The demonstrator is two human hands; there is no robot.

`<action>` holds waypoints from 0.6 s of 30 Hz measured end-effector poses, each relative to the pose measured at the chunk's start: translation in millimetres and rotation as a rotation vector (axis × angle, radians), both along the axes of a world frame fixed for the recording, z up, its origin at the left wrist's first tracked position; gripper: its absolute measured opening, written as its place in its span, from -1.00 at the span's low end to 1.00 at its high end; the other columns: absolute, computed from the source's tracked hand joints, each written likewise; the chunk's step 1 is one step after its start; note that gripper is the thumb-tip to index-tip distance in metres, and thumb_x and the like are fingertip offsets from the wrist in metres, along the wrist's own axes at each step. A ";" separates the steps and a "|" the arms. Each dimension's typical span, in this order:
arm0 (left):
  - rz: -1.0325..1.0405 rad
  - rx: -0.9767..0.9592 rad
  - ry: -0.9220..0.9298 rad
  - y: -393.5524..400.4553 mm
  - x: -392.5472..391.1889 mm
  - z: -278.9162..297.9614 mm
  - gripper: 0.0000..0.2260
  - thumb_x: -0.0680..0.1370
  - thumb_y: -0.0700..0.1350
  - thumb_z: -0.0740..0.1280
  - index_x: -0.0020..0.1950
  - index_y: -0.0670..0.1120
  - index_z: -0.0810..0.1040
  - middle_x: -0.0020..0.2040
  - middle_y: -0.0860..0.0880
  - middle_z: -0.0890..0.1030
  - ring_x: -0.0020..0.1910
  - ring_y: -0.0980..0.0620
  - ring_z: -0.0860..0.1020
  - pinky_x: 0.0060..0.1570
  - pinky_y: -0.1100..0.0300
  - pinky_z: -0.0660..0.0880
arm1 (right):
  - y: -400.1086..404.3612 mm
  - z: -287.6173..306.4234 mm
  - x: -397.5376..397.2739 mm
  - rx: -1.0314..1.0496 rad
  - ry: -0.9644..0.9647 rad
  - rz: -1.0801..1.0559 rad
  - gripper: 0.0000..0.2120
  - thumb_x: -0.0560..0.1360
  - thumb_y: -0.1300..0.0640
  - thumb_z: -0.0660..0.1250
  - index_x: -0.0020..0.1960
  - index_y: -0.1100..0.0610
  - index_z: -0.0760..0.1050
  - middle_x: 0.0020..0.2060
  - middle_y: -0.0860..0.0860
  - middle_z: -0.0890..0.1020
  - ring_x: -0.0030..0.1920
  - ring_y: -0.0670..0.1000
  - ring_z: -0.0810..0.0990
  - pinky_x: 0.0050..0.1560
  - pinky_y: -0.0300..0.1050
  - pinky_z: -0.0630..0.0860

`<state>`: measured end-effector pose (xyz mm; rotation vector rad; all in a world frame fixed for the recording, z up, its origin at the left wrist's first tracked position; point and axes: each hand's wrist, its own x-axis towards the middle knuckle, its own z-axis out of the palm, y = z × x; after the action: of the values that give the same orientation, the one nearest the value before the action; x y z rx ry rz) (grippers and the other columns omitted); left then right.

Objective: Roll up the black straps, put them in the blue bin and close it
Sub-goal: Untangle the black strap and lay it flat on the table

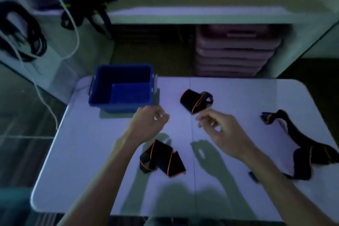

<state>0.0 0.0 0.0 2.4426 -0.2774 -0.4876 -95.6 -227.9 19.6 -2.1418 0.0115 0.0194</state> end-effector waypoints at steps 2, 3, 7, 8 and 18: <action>0.076 0.023 0.097 13.2 -7.2 -32.1 -0.80 0.46 0.12 0.33 -0.09 0.03 0.65 -0.08 0.03 0.69 -0.02 0.00 0.64 0.08 0.02 0.58 | 11.7 -38.8 -1.1 -0.034 0.159 0.060 -0.92 0.57 0.15 0.30 0.02 0.06 0.57 -0.16 -0.14 0.63 -0.13 -0.14 0.59 -0.08 -0.23 0.50; 0.112 0.062 0.146 21.7 -14.2 -50.1 -0.77 0.42 0.13 0.32 -0.07 0.04 0.64 -0.04 -0.01 0.69 0.01 -0.04 0.64 0.10 0.00 0.58 | 18.4 -63.4 -5.5 -0.075 0.210 0.114 -0.92 0.57 0.09 0.29 0.03 0.03 0.54 -0.14 -0.14 0.61 -0.11 -0.13 0.58 -0.06 -0.17 0.51; 0.266 0.272 0.374 49.0 -45.6 -100.8 -0.68 0.44 0.07 0.32 0.10 -0.06 0.55 0.10 -0.13 0.61 0.08 -0.19 0.60 0.05 -0.05 0.58 | 50.5 -132.0 -25.2 -0.459 0.397 0.379 -0.53 0.46 -0.12 0.34 0.31 -0.02 0.34 0.21 -0.02 0.43 0.16 0.07 0.45 0.07 0.10 0.53; 0.274 0.321 0.416 52.0 -52.0 -106.4 -0.64 0.40 0.10 0.29 0.09 -0.08 0.52 0.10 -0.15 0.61 0.07 -0.21 0.60 0.01 -0.04 0.57 | 55.7 -142.0 -29.3 -0.576 0.401 0.446 -0.37 0.43 -0.12 0.39 0.40 0.02 0.26 0.31 0.01 0.36 0.21 0.12 0.42 0.10 0.12 0.52; 0.592 0.221 0.428 53.1 -63.2 -134.9 -0.85 0.45 -0.09 0.32 -0.06 -0.09 0.63 -0.06 -0.14 0.66 -0.11 -0.23 0.64 -0.08 -0.04 0.62 | 54.5 -173.2 -21.6 -0.459 0.288 0.322 -0.67 0.53 0.15 0.30 0.28 0.07 0.44 0.18 0.01 0.55 0.14 0.07 0.55 0.03 0.03 0.58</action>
<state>-63.2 53.1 -134.9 2.3895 0.6895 -0.7730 -117.2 -173.4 -153.6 -2.5582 -0.1766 0.5610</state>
